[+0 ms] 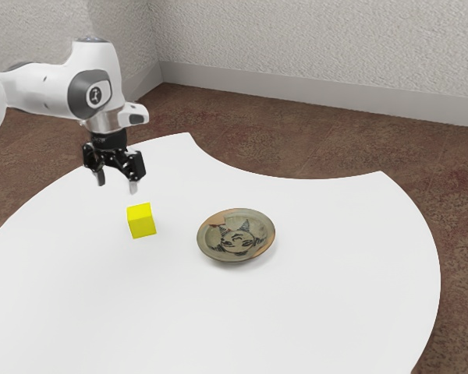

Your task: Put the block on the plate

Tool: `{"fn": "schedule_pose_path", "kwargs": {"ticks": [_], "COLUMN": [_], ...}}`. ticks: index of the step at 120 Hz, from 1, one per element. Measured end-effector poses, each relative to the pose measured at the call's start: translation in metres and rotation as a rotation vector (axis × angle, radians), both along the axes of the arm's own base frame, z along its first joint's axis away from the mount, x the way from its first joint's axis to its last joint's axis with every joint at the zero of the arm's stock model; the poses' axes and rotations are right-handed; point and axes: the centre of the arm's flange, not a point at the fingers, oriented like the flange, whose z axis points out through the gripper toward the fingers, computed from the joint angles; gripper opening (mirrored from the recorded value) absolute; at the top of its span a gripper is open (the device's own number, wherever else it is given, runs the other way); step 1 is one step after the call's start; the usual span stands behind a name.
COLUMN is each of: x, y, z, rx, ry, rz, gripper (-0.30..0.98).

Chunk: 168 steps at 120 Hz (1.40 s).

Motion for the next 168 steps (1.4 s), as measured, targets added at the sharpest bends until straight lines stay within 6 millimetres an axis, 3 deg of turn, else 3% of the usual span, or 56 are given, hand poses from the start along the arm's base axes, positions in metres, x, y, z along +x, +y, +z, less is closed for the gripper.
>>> {"fn": "schedule_pose_path", "kwargs": {"ticks": [8, 34, 54, 88, 129, 144, 168], "x": [0.012, 0.048, 0.069, 0.066, 0.071, 0.070, 0.069], "y": [-0.002, 0.019, 0.024, 0.049, 0.052, 0.052, 0.050], "z": [-0.013, -0.053, -0.073, -0.116, -0.159, -0.168, -0.174], "rx": [0.010, 0.050, 0.044, 0.030, 0.048, 0.049, 0.049], "ry": [0.000, -0.003, -0.029, -0.073, -0.093, -0.091, -0.087], "rz": [0.051, 0.332, 0.494, 0.692, 0.795, 0.819, 0.842], "gripper": [0.69, 0.69, 0.69, 0.69, 0.69, 0.68, 0.52]}}
